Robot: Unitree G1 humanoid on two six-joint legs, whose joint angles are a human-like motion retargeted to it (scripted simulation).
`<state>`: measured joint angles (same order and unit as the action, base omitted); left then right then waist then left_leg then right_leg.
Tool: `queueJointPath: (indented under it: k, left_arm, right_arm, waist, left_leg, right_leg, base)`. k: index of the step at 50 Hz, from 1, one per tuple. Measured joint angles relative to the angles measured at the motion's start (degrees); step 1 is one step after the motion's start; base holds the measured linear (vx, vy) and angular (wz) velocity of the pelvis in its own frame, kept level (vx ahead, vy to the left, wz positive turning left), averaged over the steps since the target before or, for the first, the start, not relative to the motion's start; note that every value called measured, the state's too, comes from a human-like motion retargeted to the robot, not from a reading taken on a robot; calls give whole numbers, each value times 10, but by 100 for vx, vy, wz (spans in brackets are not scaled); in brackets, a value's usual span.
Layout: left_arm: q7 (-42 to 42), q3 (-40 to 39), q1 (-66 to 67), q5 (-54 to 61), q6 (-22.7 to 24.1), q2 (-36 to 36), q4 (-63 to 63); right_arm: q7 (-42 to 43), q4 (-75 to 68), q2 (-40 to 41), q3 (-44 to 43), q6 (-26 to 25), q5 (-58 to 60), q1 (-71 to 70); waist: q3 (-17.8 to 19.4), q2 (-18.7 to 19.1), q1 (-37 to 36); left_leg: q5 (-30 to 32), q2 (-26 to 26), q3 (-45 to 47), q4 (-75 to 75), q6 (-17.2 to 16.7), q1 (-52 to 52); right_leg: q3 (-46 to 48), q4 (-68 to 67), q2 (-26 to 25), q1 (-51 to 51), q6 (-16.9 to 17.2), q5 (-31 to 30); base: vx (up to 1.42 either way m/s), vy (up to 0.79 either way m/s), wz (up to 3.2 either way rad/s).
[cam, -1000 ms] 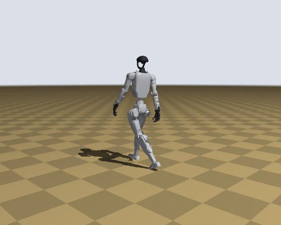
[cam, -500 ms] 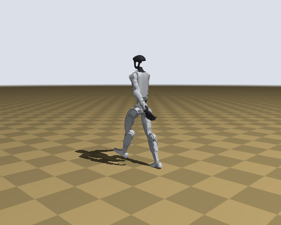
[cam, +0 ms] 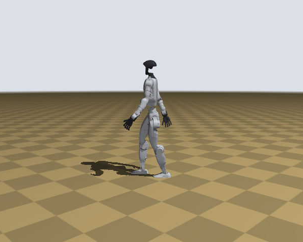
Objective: Walk run
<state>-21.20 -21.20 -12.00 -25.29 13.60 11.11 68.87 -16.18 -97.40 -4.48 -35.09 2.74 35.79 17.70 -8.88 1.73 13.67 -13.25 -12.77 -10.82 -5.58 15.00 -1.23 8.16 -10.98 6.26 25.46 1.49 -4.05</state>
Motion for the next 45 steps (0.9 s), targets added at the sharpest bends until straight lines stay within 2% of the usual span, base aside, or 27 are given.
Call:
queueJointPath:
  k: [1, 2, 3, 5, 7, 10, 12, 13, 15, 17, 18, 20, 23, 26, 28, 30, 33, 35, 38, 40, 42, 43, 45]
  left_arm:
    - [2, 10, -9, -9, 4, 11, -10]
    - [6, 17, -17, -18, 7, 20, -17]
    - [13, 21, -21, -28, 11, 27, -21]
    - [30, 21, -21, -45, 14, 34, -19]
    - [50, 12, -8, -60, 6, 27, 1]
    - [63, -6, 29, -77, -13, -6, 50]
    - [65, -16, 60, -90, -19, -28, 101]
    - [68, -16, 74, -99, -23, -40, 131]
    - [76, -9, 97, -105, -44, -51, 190]
    - [65, 3, 117, -110, -65, -41, 239]
    - [59, 4, 129, -126, -74, -42, 253]
    - [65, 4, 162, -170, -92, -48, 266]
    - [105, -17, 219, -226, -95, -63, 272]
    - [115, -24, 265, -239, -90, -65, 272]
    - [107, -28, 290, -233, -93, -63, 272]
    - [101, -41, 308, -227, -97, -60, 278]
    - [101, -67, 328, -207, -116, -59, 285]
    - [96, -81, 339, -182, -137, -61, 285]
    - [82, -114, 352, -144, -163, -70, 285]
    - [79, -147, 354, -124, -158, -79, 285]
    - [66, -172, 344, -87, -139, -85, 285]
    - [57, -179, 333, -61, -131, -85, 285]
    - [43, -171, 290, -10, -124, -78, 285]
  right_arm:
    - [-5, 0, 3, -2, -8, -15, 5]
    - [-9, 0, 6, -3, -15, -29, 9]
    - [-8, 0, 7, -2, -20, -39, 11]
    - [-1, 0, 4, 4, -27, -50, 13]
    - [16, 0, -6, 6, -35, -48, 4]
    - [54, 0, -31, -22, -36, -24, -16]
    - [68, 0, -43, -36, -24, -33, -30]
    - [69, 0, -48, -44, -18, -49, -40]
    - [64, 0, -55, -43, -13, -91, -69]
    - [54, 0, -59, -28, -25, -125, -113]
    - [51, 0, -64, -24, -31, -135, -139]
    - [52, 0, -70, -25, -26, -133, -190]
    - [54, 39, -76, 7, 3, -111, -245]
    - [44, 96, -90, 61, 28, -93, -288]
    - [43, 131, -106, 86, 42, -76, -314]
    - [49, 158, -125, 97, 53, -54, -339]
    - [67, 174, -152, 100, 64, -24, -370]
    - [78, 172, -160, 102, 65, -16, -381]
    - [85, 160, -150, 96, 61, -14, -369]
    - [81, 146, -134, 85, 64, -14, -345]
    - [67, 129, -113, 82, 65, -12, -312]
    - [61, 118, -102, 85, 65, -11, -295]
    - [57, 90, -91, 82, 63, -13, -272]
  waist:
    - [4, -5, 5]
    - [9, -10, 8]
    - [15, -15, 6]
    - [24, -22, -6]
    - [22, -20, 5]
    - [1, -3, 46]
    - [-9, 25, 64]
    - [-10, 35, 65]
    - [-1, 39, 61]
    - [7, 37, 48]
    - [-2, 12, 34]
    - [-5, -8, 23]
    - [-2, -33, -33]
    - [3, -48, -79]
    - [11, -51, -104]
    - [21, -51, -133]
    - [32, -55, -159]
    - [29, -61, -153]
    - [15, -82, -175]
    - [-1, -87, -191]
    - [-22, -79, -174]
    - [-21, -74, -162]
    - [2, -85, -133]
  left_leg:
    - [-2, 0, -9, 2, 0, 19]
    - [-3, 0, -14, 3, 0, 38]
    - [-3, 1, -10, 2, 0, 60]
    - [5, -2, 6, -3, 0, 99]
    - [41, -16, 6, -16, 0, 124]
    - [167, -29, 18, -56, -12, 136]
    - [302, -1, 44, -134, -73, 109]
    - [362, 19, 73, -191, -102, 84]
    - [432, 63, 142, -328, -141, 26]
    - [424, 106, 196, -441, -130, -26]
    - [399, 86, 230, -436, -98, -48]
    - [316, 88, 266, -455, -52, -101]
    - [226, 57, 266, -434, -56, -203]
    - [162, 48, 252, -328, -61, -279]
    - [147, 66, 277, -221, -52, -301]
    - [144, 90, 324, -105, -58, -313]
    - [108, 64, 333, 47, -85, -327]
    - [93, 41, 322, 101, -66, -327]
    - [63, 54, 351, 49, -43, -309]
    - [103, 61, 369, 27, -35, -296]
    - [102, 59, 330, -7, -3, -286]
    - [84, 66, 317, -35, -1, -277]
    - [45, 39, 287, -78, 0, -249]
  right_leg:
    - [-31, 37, -11, 14, -6, 11]
    - [-60, 73, -23, 24, 2, 22]
    - [-86, 108, -34, 27, 42, 37]
    - [-54, 133, -33, 30, 114, 62]
    - [-62, 98, -32, 29, 100, 64]
    - [-75, 42, -9, 20, 90, -4]
    - [-77, 13, -10, -2, 65, 5]
    - [-136, -5, -26, -6, 54, 20]
    - [-107, -27, -23, -36, 39, 54]
    - [-4, -26, -15, -84, 19, 76]
    - [-15, -15, 6, -97, 19, 79]
    - [-49, 0, 0, -125, 17, 89]
    - [-9, 36, 12, -170, 13, 82]
    - [4, 63, -9, -209, 6, 92]
    - [12, 79, -30, -238, 5, 105]
    - [14, 87, -51, -268, 4, 123]
    - [17, 93, -69, -314, 10, 137]
    - [33, 90, -73, -337, 19, 124]
    - [11, 60, -60, -358, 51, 31]
    - [-7, 27, -55, -363, 65, -92]
    - [2, -45, -54, -346, 68, -215]
    - [12, -121, -51, -326, 62, -248]
    - [37, -309, -16, -275, 55, -259]
  base:
    - [87, -52, 153]
    - [84, -46, 90]
    - [92, -45, 45]
    - [104, -43, 5]
    - [98, -19, 47]
    - [116, -23, 142]
    - [105, -42, 154]
    - [100, -46, 127]
    - [107, -58, 81]
    - [79, -49, 14]
    - [79, -41, 11]
    - [95, -42, 32]
    - [76, -33, -48]
    - [85, -39, -26]
    - [85, -42, 8]
    - [97, -41, -8]
    - [87, -32, 12]
    - [113, -28, 52]
    - [125, -20, -39]
    - [156, -11, -39]
    - [132, -13, 46]
    - [128, -24, 106]
    - [115, -28, 139]
